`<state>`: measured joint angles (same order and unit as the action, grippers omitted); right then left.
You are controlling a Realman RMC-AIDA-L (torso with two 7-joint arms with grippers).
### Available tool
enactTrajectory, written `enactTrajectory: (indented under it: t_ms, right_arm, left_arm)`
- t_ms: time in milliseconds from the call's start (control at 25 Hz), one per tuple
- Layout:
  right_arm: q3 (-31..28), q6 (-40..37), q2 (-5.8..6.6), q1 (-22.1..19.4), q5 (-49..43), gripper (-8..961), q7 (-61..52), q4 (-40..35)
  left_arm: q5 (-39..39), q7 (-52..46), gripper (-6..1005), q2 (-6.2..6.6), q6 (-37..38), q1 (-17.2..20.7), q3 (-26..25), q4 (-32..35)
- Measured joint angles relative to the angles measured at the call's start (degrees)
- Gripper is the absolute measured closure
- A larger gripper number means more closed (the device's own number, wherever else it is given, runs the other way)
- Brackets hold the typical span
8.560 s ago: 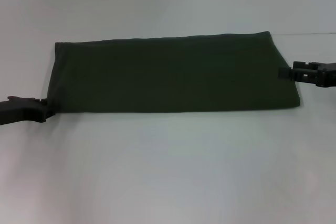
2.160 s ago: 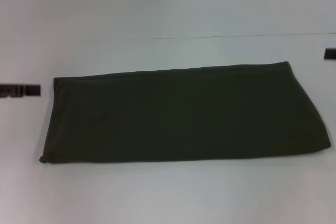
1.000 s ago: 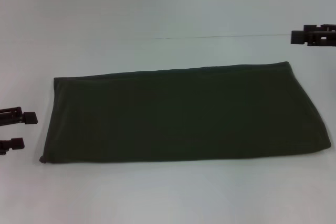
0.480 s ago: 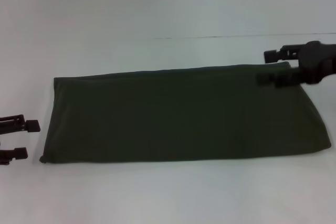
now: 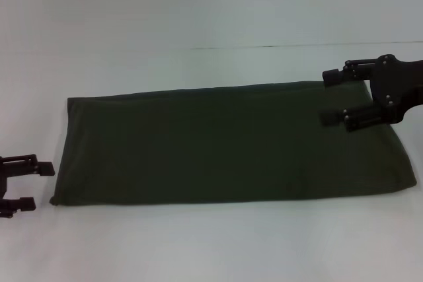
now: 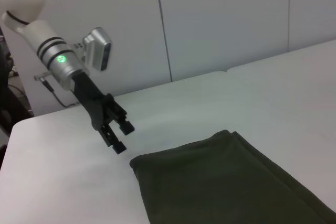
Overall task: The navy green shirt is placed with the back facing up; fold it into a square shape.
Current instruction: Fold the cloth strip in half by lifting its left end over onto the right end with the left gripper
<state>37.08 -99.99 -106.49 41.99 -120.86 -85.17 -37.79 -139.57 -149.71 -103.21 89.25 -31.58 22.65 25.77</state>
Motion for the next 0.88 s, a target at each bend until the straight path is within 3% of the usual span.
enactTrajectory:
  t_ms: [880]
  right_arm:
    - [1.0,-0.1,0.49,0.0,-0.3,26,1.2,0.0]
  left_arm:
    - [-0.1,-1.4,99,-2.81,-9.8,-1.0,0.1,-4.6]
